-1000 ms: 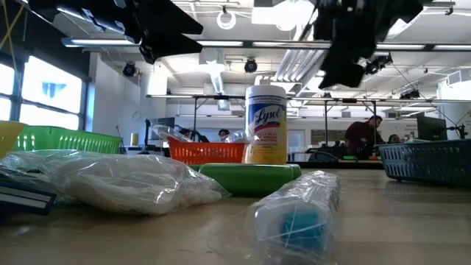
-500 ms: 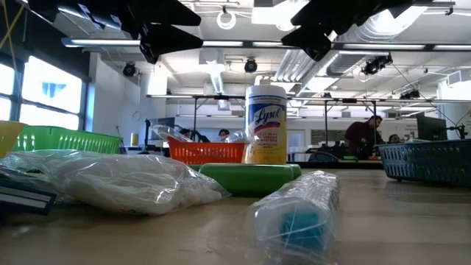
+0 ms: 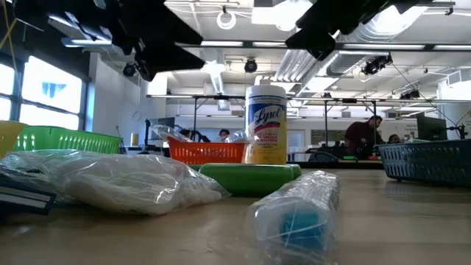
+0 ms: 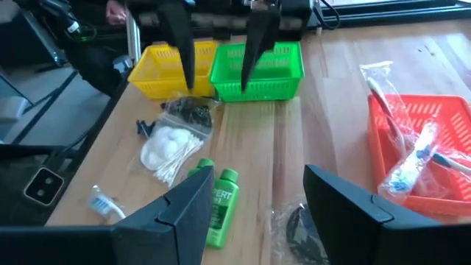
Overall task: Pick & Place Travel size toiletries
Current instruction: Put the green shampoo into the top black bin
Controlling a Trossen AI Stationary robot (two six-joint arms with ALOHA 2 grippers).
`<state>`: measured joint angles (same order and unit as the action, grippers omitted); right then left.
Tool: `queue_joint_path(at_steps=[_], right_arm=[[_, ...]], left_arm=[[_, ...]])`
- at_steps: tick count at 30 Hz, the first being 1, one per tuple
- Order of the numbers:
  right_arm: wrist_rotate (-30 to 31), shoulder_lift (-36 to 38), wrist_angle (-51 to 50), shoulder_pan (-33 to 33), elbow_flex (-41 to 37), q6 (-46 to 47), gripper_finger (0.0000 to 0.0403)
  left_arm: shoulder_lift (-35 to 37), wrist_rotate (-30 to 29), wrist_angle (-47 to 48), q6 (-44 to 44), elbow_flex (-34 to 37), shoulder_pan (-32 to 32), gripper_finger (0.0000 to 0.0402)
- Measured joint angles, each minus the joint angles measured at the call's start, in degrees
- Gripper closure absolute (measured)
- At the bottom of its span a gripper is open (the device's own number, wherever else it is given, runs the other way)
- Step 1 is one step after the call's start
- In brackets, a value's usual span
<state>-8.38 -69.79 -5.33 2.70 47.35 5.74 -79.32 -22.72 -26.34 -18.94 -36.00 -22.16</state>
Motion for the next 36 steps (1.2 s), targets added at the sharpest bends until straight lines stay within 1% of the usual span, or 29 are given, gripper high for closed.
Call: queue_joint_path(at_steps=[4, 7, 9, 12, 15, 18, 20, 24, 26, 30, 33, 36], right_arm=[[-0.6, 0.0, -0.2, 0.0, 0.0, 0.0, 0.0200], [-0.7, 0.0, -0.4, 0.0, 0.0, 0.0, 0.0200], [-0.7, 0.5, -1.5, 0.0, 0.0, 0.0, 0.0200], [-1.1, 2.7, -3.8, 0.0, 0.0, -0.2, 0.0200], [-1.1, 5.2, -5.8, 0.0, 0.0, -1.8, 0.0200], [-1.0, 7.0, -8.1, 0.1, 0.0, -2.9, 0.0200], [-1.0, 8.6, -10.6, 0.1, 0.0, -3.0, 0.0200], [-0.8, 12.6, -16.3, 0.1, 0.0, -3.2, 0.0200], [-0.3, 14.2, -17.7, 0.1, 0.0, -3.4, 0.0200], [-0.6, 15.8, -18.1, 0.1, 0.0, -3.3, 0.0200], [-0.7, 15.9, -18.3, 0.1, 0.0, -2.9, 0.0200], [-0.7, 15.5, -18.5, 0.1, 0.0, -2.9, 0.0200]], left_arm=[[-3.8, -0.3, 1.9, -1.0, -4.2, -0.8, 0.0167], [-5.8, -0.5, 9.3, -1.0, -8.3, -0.6, 0.0167], [-6.6, -0.8, 15.7, -1.1, -11.3, -0.2, 0.0167], [-7.7, -1.0, 24.2, -1.1, -15.2, -0.2, 0.0167], [-9.0, -1.1, 27.9, -1.1, -17.0, 0.2, 0.0167], [-10.1, -0.7, 28.0, -1.3, -17.0, 0.9, 0.0167], [-10.9, 0.6, 28.5, -3.0, -16.8, 1.6, 0.0167], [-13.0, 6.5, 26.6, -4.3, -16.9, 3.8, 0.0167], [-14.2, 8.0, 25.1, -4.3, -16.9, 4.9, 0.0167], [-16.1, 9.1, 23.0, -3.1, -16.9, 6.7, 0.0167], [-17.1, 10.8, 22.1, -0.6, -16.9, 7.5, 0.0167], [-18.7, 12.0, 21.1, -0.3, -16.9, 7.9, 0.0167]])
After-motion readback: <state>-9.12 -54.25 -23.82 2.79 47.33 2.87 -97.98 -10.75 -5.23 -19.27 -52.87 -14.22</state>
